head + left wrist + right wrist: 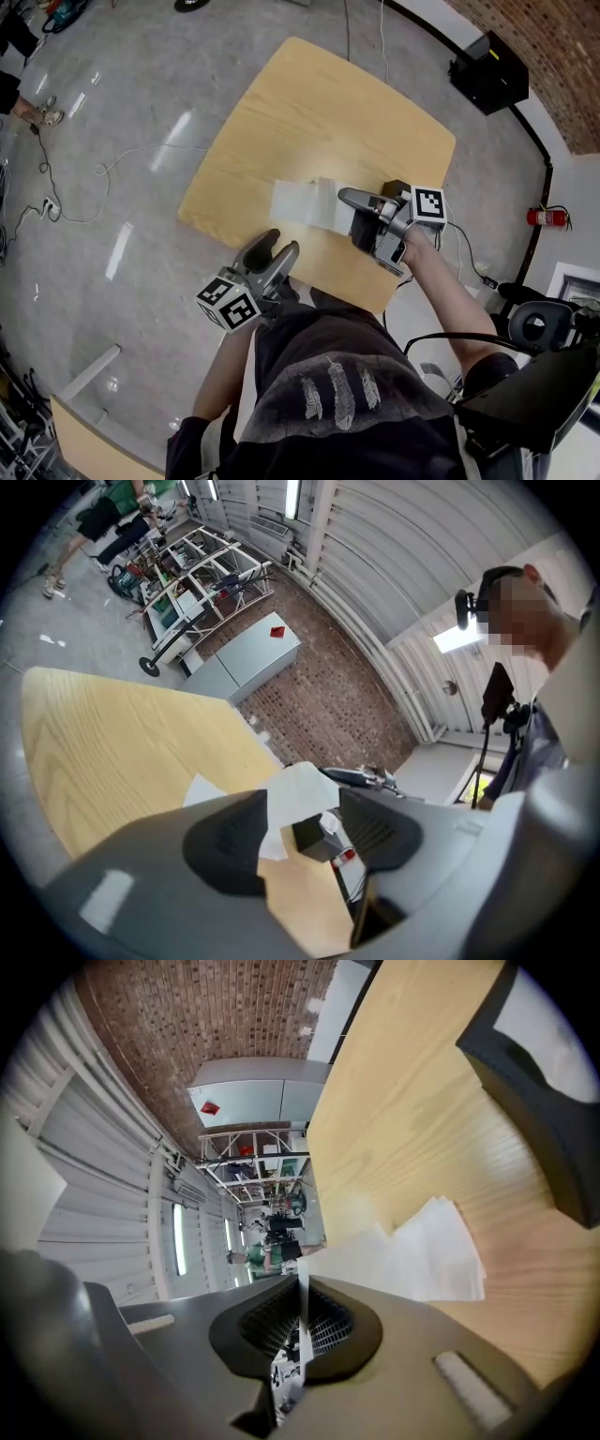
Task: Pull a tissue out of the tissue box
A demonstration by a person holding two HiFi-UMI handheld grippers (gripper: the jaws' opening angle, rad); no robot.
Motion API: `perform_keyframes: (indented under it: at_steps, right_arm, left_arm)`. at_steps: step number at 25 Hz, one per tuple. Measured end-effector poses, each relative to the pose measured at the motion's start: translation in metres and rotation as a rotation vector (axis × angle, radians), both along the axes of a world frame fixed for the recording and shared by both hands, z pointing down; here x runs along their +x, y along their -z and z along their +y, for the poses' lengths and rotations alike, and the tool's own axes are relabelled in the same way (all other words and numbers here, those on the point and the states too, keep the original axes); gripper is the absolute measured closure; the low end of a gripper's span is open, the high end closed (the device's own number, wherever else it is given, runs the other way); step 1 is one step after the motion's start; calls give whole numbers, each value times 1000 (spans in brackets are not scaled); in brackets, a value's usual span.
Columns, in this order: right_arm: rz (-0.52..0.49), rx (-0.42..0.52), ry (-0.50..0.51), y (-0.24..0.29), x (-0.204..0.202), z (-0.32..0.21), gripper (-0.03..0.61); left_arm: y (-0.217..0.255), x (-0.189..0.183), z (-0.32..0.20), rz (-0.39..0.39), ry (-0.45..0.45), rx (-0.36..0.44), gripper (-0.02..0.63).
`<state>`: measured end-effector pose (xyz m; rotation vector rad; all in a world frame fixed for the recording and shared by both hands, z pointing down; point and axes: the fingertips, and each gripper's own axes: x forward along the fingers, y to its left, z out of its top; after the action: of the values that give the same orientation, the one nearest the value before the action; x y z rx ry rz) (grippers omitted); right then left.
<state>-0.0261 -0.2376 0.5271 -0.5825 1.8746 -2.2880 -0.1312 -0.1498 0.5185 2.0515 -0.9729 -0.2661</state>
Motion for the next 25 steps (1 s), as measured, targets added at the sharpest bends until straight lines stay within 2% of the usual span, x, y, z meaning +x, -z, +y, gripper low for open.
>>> perform_keyframes:
  at_steps: [3, 6, 15, 19, 25]
  right_arm:
    - [-37, -6, -15, 13, -5, 0, 580]
    - [-31, -13, 1, 9, -5, 3, 580]
    - [190, -42, 50, -55, 36, 9, 580]
    - [240, -41, 85, -69, 45, 12, 580]
    - [291, -30, 190, -80, 57, 17, 580]
  left_arm:
    - [-1, -1, 0, 6, -4, 1, 380]
    - [-4, -3, -2, 10, -7, -2, 380]
    - [-3, -7, 4, 8, -11, -6, 382]
    - [-6, -7, 6, 2, -12, -10, 382]
    - [-7, -3, 5, -2, -19, -8, 382]
